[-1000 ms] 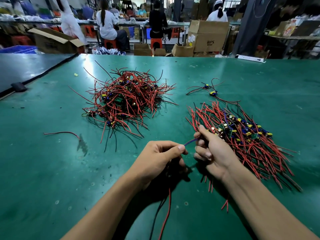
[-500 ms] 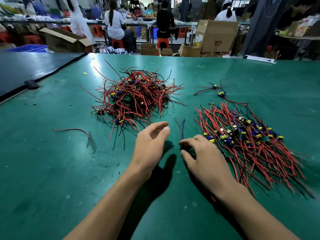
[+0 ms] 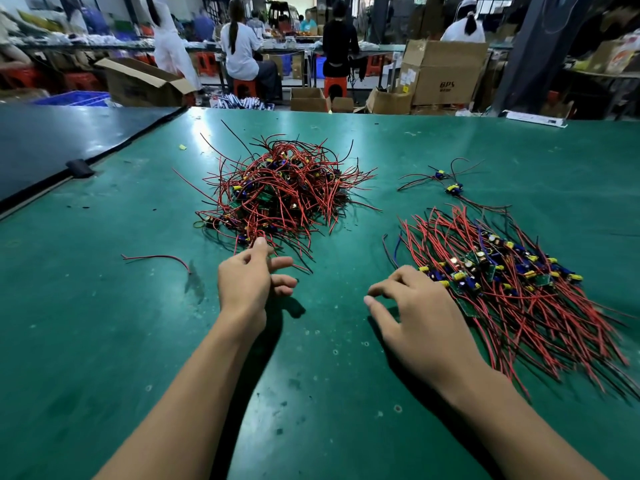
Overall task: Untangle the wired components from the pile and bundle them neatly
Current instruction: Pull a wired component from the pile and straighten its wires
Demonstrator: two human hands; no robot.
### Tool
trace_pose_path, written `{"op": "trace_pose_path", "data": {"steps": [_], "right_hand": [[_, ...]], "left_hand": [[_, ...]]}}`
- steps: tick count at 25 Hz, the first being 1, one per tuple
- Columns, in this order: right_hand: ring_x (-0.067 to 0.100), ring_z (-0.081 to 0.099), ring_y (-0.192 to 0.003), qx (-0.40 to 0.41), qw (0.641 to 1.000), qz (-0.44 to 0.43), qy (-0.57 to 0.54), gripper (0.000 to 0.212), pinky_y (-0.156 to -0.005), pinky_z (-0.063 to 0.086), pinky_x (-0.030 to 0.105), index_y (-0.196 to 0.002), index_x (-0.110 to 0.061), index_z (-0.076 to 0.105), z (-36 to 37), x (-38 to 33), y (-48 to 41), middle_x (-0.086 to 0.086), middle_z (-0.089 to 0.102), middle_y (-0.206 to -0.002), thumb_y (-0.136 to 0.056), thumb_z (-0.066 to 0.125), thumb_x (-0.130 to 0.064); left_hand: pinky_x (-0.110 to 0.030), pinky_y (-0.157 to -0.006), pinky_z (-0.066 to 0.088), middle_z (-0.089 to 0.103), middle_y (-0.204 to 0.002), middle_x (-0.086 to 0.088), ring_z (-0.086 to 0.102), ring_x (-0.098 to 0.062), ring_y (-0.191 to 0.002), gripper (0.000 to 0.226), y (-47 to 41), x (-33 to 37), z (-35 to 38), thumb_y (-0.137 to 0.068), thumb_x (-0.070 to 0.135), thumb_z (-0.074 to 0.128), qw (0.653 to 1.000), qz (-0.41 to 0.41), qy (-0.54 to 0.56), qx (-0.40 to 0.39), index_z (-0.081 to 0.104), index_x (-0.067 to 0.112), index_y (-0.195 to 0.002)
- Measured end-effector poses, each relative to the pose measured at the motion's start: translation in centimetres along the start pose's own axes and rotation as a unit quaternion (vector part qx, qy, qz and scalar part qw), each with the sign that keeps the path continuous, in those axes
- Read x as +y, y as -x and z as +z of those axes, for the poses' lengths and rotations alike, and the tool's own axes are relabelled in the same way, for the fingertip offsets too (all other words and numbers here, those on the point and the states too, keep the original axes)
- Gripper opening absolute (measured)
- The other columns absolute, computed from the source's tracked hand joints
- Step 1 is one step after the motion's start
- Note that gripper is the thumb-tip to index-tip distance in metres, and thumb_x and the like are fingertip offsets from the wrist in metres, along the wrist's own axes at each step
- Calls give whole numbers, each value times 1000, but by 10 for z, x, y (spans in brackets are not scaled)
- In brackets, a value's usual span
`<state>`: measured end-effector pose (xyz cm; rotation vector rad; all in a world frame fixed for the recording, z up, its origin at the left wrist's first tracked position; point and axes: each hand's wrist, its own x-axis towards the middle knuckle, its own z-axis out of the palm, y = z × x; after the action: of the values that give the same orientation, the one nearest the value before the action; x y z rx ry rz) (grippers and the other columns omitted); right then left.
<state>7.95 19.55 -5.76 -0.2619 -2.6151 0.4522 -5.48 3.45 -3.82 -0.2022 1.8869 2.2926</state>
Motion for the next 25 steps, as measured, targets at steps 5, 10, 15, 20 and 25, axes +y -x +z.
{"op": "trace_pose_path", "data": {"steps": [5, 10, 15, 20, 25], "right_hand": [[25, 53, -105, -48, 989, 109, 87, 31, -89, 43, 36, -118, -22, 68, 0, 17, -4, 2, 56, -112, -98, 53, -40], [27, 54, -115, -62, 992, 96, 63, 44, -97, 44, 40, -133, -21, 60, -3, 20, -8, 3, 59, -121, -95, 60, -42], [22, 62, -104, -69, 988, 37, -137, 55, -92, 50, 42, -137, -22, 60, -4, 20, -8, 4, 67, -112, -86, 64, -41], [13, 62, -82, -52, 984, -7, -173, 39, -74, 50, 31, -108, -22, 76, -2, 19, -6, -1, 63, -93, -87, 56, -48], [5, 73, -79, -3, 918, 103, -384, 11, -72, 54, 18, -94, -21, 78, -7, 11, -13, -9, 76, -83, -89, 73, -30]], "left_hand": [[-19, -32, 37, 62, -54, -9, 50, -17, -33, 25, 22, -5, 13, -100, 15, 50, 982, -54, -120, -137, 60, -8, -95], [-19, -32, 39, 63, -56, -11, 53, -21, -32, 21, 57, -9, 27, -102, 13, 43, 889, -116, -268, -352, 54, 0, -89], [-18, -33, 38, 63, -64, -10, 52, -17, -34, 17, 59, 3, 22, -99, 19, 54, 846, -120, -228, -468, 60, 9, -86], [-17, -39, 37, 60, -65, -3, 50, -14, -37, 36, 53, 7, 16, -91, 36, 63, 828, -54, -185, -527, 65, 0, -91], [-17, -40, 31, 50, -56, -1, 42, -11, -39, 39, 33, -8, 23, -90, 47, 60, 967, 36, -128, -218, 66, 11, -77]]}}
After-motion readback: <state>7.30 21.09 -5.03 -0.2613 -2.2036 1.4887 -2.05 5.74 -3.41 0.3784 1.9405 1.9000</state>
